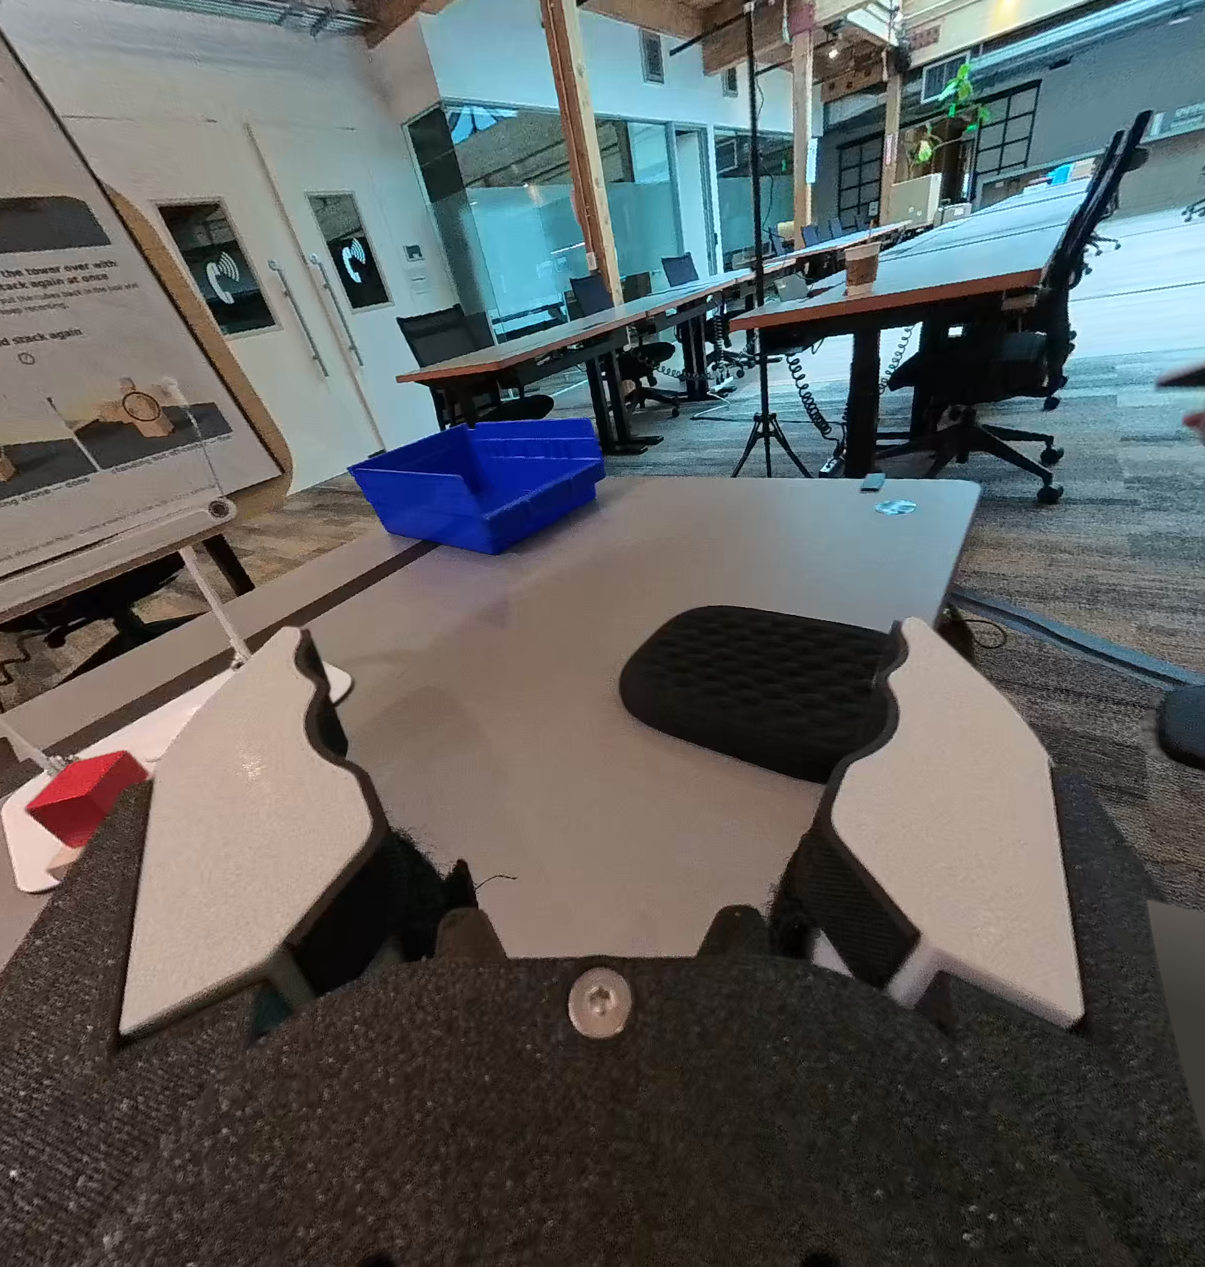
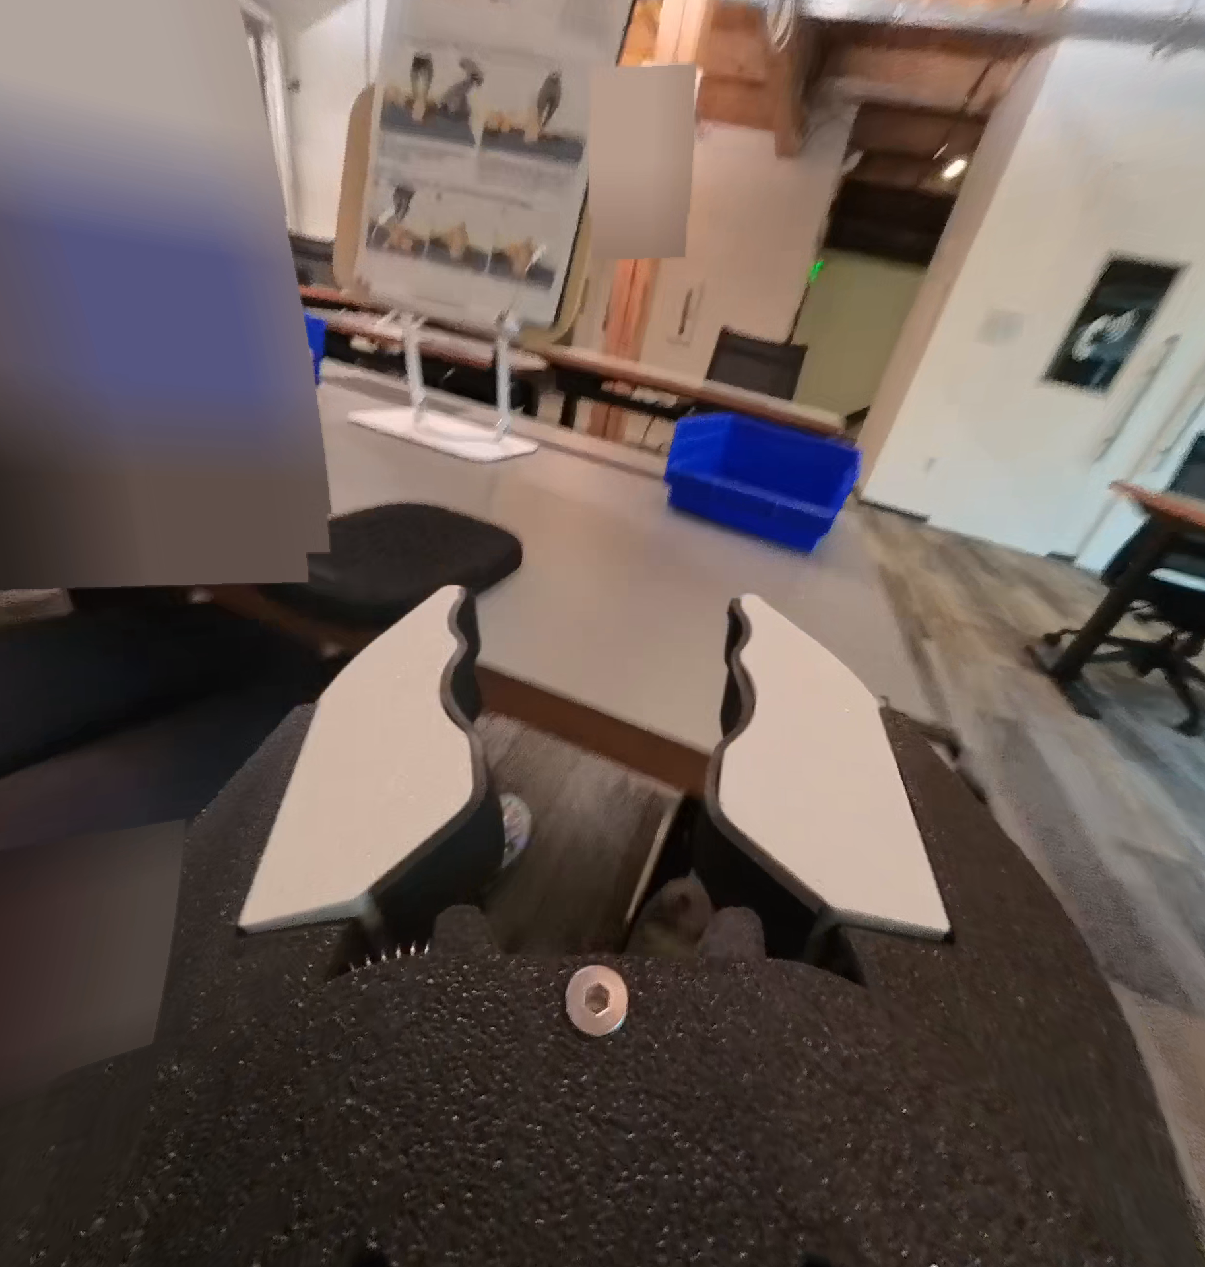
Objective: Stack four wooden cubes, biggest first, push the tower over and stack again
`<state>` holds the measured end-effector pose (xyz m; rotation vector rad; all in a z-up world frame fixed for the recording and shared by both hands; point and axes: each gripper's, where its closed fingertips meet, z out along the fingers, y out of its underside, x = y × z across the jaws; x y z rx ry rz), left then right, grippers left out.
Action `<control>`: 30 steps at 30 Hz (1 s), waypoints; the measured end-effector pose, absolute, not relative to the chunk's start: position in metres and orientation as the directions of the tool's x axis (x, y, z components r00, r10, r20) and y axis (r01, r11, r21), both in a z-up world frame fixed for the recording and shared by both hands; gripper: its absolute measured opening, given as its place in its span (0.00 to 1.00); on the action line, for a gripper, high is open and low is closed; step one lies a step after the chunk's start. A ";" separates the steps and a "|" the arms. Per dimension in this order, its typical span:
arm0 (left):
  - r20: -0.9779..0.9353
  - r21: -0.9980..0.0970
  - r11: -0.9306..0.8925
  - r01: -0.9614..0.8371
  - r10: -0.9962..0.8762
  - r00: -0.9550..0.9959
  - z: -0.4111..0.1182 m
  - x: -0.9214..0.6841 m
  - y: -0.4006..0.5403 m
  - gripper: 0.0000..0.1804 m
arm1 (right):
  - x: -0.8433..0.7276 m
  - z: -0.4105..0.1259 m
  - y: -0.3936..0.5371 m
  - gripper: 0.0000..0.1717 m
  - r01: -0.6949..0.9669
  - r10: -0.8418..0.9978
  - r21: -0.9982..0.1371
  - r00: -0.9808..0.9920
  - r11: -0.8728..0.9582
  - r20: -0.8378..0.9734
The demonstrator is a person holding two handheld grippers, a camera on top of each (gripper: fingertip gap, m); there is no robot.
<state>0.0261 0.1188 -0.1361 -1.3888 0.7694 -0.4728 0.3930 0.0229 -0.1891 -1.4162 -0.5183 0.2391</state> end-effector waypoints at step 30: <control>-0.239 -0.970 0.047 -0.238 -0.355 0.904 -0.094 -0.038 0.216 0.80 | 0.417 -0.892 0.268 0.35 0.215 0.465 -0.650 0.852 -0.729 -0.239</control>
